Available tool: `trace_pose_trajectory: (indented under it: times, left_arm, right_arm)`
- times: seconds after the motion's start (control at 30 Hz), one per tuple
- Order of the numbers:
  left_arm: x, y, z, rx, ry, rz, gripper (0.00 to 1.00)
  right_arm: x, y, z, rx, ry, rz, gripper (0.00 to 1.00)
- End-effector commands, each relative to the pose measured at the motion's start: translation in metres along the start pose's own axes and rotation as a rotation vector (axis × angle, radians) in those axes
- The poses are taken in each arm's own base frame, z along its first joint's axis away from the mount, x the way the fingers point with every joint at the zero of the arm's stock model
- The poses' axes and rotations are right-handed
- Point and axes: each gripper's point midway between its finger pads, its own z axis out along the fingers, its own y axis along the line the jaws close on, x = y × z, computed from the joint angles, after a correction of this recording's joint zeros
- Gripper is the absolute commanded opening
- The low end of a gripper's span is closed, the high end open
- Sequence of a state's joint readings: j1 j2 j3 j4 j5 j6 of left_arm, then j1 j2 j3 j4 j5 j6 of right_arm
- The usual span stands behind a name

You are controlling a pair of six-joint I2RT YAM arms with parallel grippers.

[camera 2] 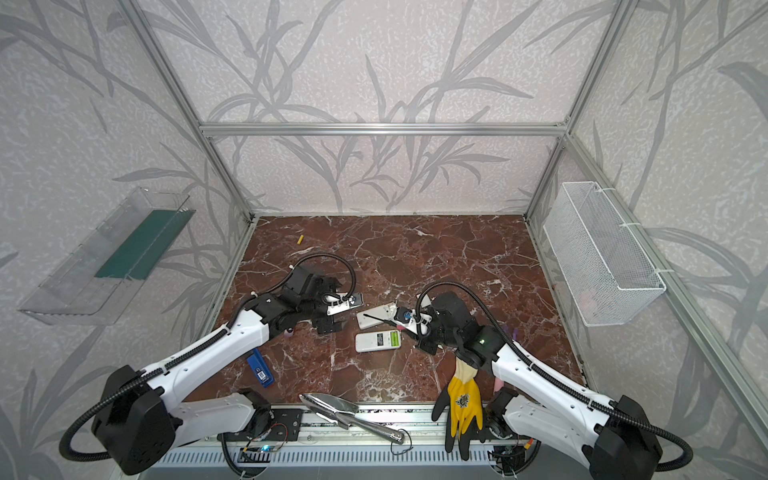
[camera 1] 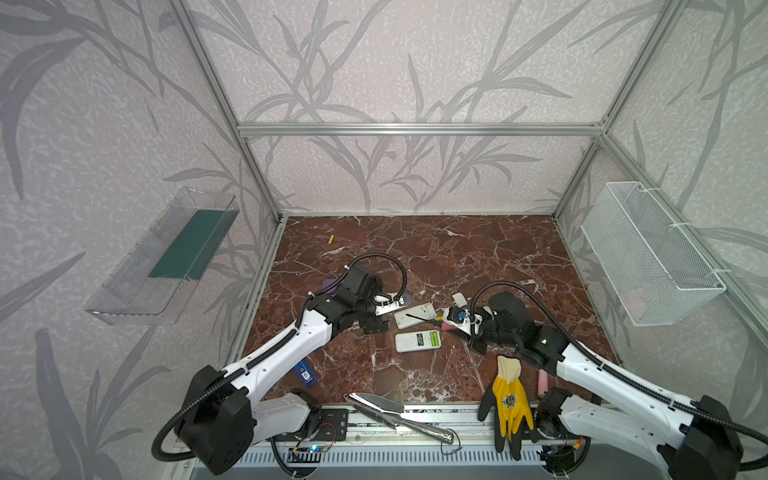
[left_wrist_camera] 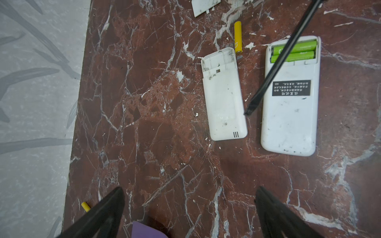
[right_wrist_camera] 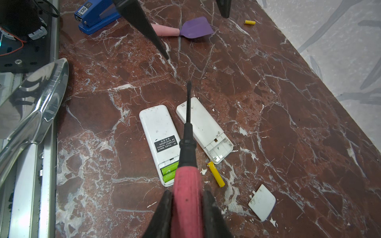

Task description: Unload the batteries from the remote control

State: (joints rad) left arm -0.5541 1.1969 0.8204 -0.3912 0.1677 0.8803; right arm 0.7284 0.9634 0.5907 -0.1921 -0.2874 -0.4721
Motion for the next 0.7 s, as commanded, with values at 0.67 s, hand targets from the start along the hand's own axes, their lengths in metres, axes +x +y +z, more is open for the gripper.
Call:
trace_pose_trajectory:
  times: [0.67]
  left_arm:
    - [-0.033,-0.093,0.024,0.237,-0.050,0.112,0.99]
  right_arm:
    - [0.034,-0.004,-0.015,0.072,0.287,0.504,0.00]
